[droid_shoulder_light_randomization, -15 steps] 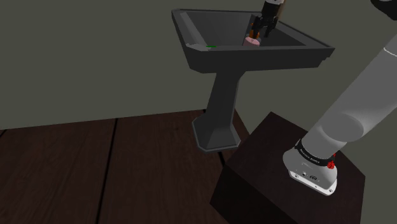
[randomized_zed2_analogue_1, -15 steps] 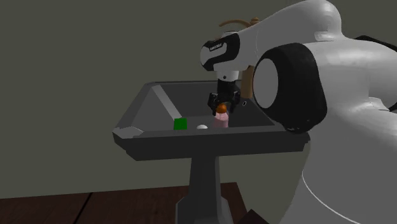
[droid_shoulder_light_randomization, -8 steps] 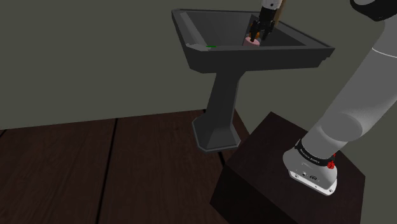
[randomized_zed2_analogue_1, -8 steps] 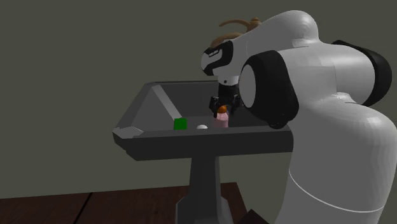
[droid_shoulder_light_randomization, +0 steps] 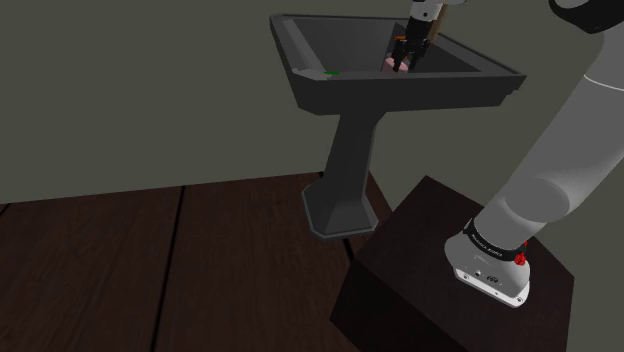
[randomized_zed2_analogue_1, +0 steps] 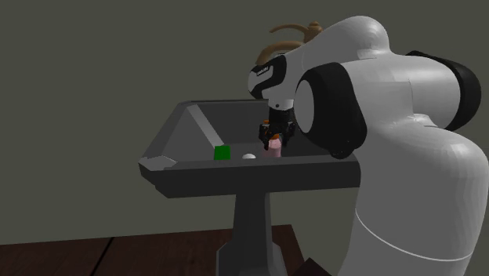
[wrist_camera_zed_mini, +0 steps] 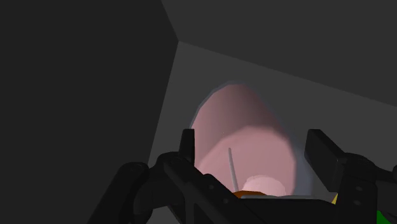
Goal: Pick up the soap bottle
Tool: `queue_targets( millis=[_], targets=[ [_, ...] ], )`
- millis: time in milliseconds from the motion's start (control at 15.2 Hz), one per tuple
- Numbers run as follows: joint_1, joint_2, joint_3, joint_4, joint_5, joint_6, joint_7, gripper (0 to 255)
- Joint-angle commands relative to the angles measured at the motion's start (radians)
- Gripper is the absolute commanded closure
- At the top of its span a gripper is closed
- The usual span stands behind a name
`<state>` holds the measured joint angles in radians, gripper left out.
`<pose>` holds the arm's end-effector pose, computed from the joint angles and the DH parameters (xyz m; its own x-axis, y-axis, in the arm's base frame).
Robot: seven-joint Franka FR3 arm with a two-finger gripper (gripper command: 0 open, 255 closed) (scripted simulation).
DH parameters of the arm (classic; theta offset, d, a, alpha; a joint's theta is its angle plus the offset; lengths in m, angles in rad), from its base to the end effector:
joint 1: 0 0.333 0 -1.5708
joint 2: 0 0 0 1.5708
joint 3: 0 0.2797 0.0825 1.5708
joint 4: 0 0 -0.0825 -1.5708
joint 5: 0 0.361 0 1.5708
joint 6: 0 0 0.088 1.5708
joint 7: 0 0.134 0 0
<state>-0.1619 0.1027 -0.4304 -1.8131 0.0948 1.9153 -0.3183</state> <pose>0.4772 -0.3038 0.4295 0.9539 -0.2992 0.0229 -0.2981 -0.9536 -0.0416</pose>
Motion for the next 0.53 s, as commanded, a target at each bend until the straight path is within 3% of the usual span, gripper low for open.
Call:
queue_targets(
  millis=[0, 462],
  targets=[
    [0.000, 0.001, 0.000, -0.001, 0.000, 0.000, 0.000, 255],
    [0.000, -0.004, 0.000, 0.018, -0.003, -0.024, 0.003, 255]
  ],
)
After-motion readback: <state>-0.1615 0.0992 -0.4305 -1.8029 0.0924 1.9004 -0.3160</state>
